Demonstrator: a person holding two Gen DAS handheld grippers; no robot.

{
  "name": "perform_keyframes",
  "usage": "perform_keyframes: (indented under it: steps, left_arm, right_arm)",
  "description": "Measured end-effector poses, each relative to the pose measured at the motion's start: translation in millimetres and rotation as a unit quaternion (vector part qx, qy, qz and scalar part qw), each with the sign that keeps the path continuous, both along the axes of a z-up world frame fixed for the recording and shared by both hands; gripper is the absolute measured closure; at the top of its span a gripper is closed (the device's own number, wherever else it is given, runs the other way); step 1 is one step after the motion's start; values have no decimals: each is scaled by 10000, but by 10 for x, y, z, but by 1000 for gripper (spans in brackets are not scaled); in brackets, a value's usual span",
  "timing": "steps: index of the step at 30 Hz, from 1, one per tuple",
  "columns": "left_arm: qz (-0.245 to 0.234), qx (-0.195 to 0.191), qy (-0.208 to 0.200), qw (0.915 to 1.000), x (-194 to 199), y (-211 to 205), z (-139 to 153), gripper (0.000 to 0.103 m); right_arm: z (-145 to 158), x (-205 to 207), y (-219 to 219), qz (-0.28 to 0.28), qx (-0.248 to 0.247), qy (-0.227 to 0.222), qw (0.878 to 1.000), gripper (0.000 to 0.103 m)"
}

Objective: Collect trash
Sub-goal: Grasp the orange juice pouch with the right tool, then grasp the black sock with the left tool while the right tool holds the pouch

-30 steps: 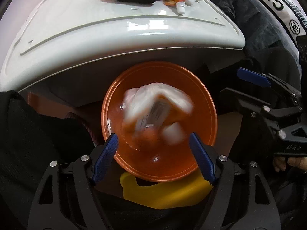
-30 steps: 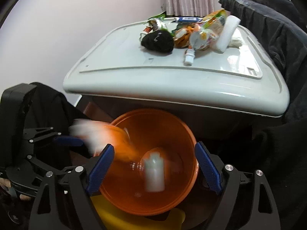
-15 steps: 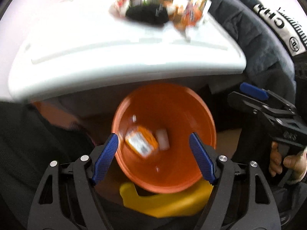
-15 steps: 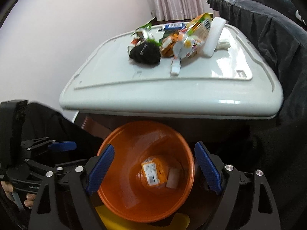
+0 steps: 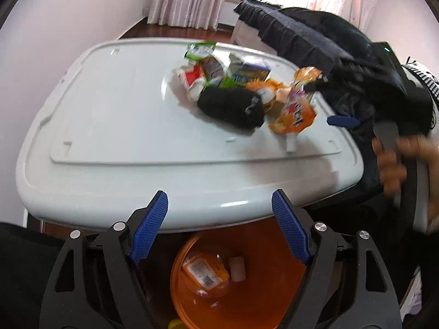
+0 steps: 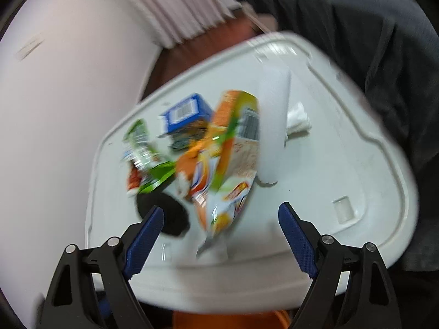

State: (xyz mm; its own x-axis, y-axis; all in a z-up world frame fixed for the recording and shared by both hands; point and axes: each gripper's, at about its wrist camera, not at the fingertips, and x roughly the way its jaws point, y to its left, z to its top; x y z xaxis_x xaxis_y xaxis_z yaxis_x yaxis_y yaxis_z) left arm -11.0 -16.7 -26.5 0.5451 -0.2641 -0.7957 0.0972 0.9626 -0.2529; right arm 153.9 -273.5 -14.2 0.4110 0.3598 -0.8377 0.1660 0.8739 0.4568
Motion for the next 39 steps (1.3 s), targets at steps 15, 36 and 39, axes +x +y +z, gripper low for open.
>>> perform_keyframes:
  steps: [15, 36, 39]
  left_arm:
    - [141, -321, 35, 9994, -43, 108, -12, 27]
    - [260, -309, 210, 9990, 106, -33, -146, 27]
    - [269, -227, 56, 9994, 218, -161, -59, 27]
  right_arm:
    - [-290, 341, 278, -463, -170, 260, 9984, 40]
    - [39, -910, 72, 937, -1375, -1555, 9737, 65]
    - [-1, -1072, 41, 950, -1259, -1654, 9735, 65]
